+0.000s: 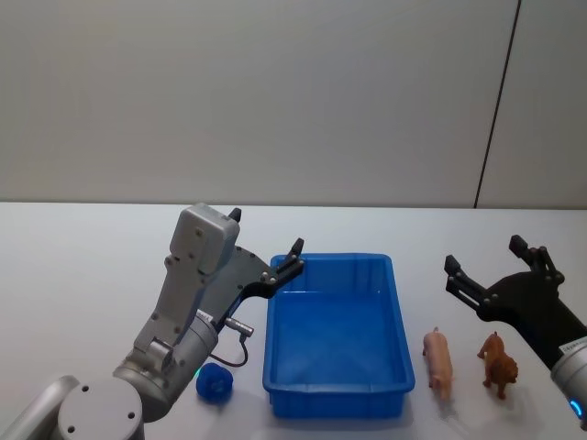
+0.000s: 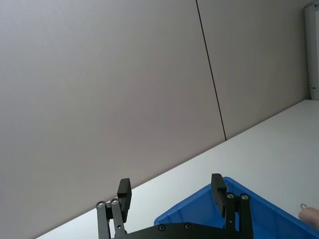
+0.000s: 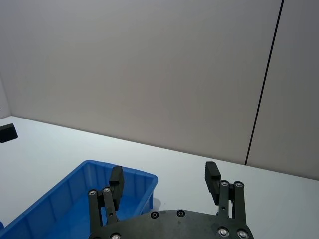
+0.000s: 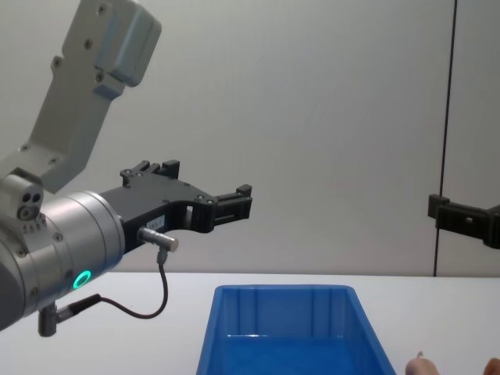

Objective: Pick up the two dolls from the table and place them into the box.

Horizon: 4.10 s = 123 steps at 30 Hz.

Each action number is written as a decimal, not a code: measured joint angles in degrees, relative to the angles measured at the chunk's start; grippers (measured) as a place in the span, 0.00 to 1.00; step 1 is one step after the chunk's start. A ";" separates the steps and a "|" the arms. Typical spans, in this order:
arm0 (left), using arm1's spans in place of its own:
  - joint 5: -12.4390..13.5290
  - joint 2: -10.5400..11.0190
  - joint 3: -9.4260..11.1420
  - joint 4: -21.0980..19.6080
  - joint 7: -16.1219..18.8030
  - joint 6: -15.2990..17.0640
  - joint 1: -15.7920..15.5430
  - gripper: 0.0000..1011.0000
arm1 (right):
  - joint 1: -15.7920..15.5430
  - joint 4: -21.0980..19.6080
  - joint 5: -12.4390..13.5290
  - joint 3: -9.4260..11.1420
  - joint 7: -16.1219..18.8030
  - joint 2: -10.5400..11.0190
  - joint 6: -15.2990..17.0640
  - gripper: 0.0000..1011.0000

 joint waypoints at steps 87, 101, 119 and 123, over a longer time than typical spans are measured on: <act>0.00 0.00 0.00 0.00 0.00 0.00 0.00 0.99 | 4.84 15.07 -7.31 1.49 11.87 3.11 15.37 0.99; 0.00 0.00 0.00 0.00 0.00 0.00 0.00 0.99 | 5.09 15.58 -8.11 1.19 12.45 2.92 18.35 0.70; 0.00 0.00 0.00 0.00 0.00 0.00 0.00 0.99 | 4.91 13.82 -8.44 1.17 11.98 2.90 17.03 0.44; 0.00 0.00 0.00 0.00 0.00 0.00 0.00 0.99 | 5.07 13.00 -8.64 1.22 11.49 2.78 15.42 0.44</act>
